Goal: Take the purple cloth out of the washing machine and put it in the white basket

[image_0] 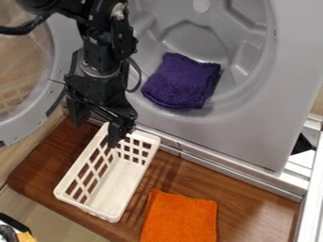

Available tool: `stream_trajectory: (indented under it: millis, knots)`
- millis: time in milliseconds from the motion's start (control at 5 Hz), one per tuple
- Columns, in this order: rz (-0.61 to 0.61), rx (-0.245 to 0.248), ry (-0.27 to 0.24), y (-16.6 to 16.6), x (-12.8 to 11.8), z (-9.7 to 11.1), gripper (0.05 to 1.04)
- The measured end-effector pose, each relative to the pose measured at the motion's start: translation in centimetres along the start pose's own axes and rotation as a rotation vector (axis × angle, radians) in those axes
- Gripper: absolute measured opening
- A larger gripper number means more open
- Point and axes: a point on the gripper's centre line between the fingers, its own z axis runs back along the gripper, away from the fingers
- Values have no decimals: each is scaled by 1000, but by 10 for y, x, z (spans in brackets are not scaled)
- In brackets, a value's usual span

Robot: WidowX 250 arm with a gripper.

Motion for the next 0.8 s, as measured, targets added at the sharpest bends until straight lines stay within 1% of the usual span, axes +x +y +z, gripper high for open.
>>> stream_trajectory:
  millis: [200,400,600,800]
  knots:
    - [2,-16,18,-3,-1,-5,1001]
    - [44,-82,-17,-8,10,-11,1001]
    - [84,-130,-49,-10,26,-17,1001]
    - [94,-162,-151,-9,46,-19,1001]
